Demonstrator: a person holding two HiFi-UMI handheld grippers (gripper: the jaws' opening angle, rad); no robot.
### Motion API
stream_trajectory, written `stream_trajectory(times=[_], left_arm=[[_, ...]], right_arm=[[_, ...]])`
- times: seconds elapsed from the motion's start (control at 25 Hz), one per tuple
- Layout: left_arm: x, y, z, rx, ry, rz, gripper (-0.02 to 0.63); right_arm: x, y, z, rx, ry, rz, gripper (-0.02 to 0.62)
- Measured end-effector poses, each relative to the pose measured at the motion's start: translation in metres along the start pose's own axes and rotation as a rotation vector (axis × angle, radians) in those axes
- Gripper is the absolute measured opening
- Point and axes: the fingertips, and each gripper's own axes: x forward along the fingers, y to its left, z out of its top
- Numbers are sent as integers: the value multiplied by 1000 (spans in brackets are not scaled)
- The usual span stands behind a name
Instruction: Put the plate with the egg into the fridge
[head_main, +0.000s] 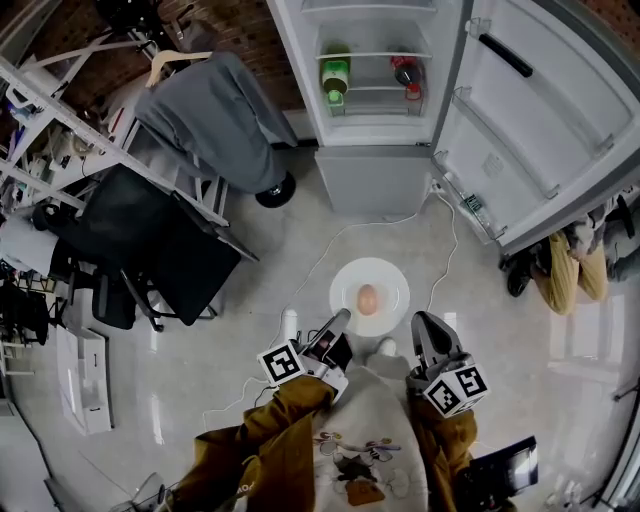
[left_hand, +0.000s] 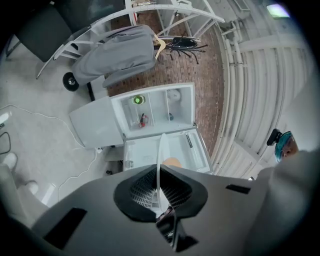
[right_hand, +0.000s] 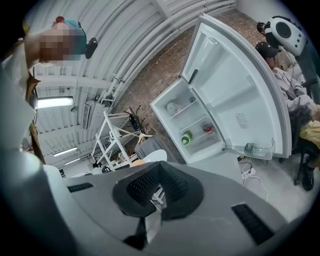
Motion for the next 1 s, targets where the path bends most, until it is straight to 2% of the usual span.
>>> stream_trajectory(times=[0.16, 0.32, 0.6, 0.8, 1.0], left_arm=[[7, 1, -6, -10, 2, 12, 17], [14, 5, -16, -13, -1, 31, 17], [35, 29, -39, -33, -3, 64, 17], [49, 16, -39, -17, -12, 44, 17], [63, 19, -29, -29, -16, 48, 17]], right_arm=[[3, -7, 1, 77, -16, 38, 6], [-1, -17, 2, 78, -10, 44, 6], [-6, -59, -4, 172, 10, 54, 6], [-21, -74, -1, 176, 19, 34, 6], [-3, -91, 12, 177, 5, 30, 6]])
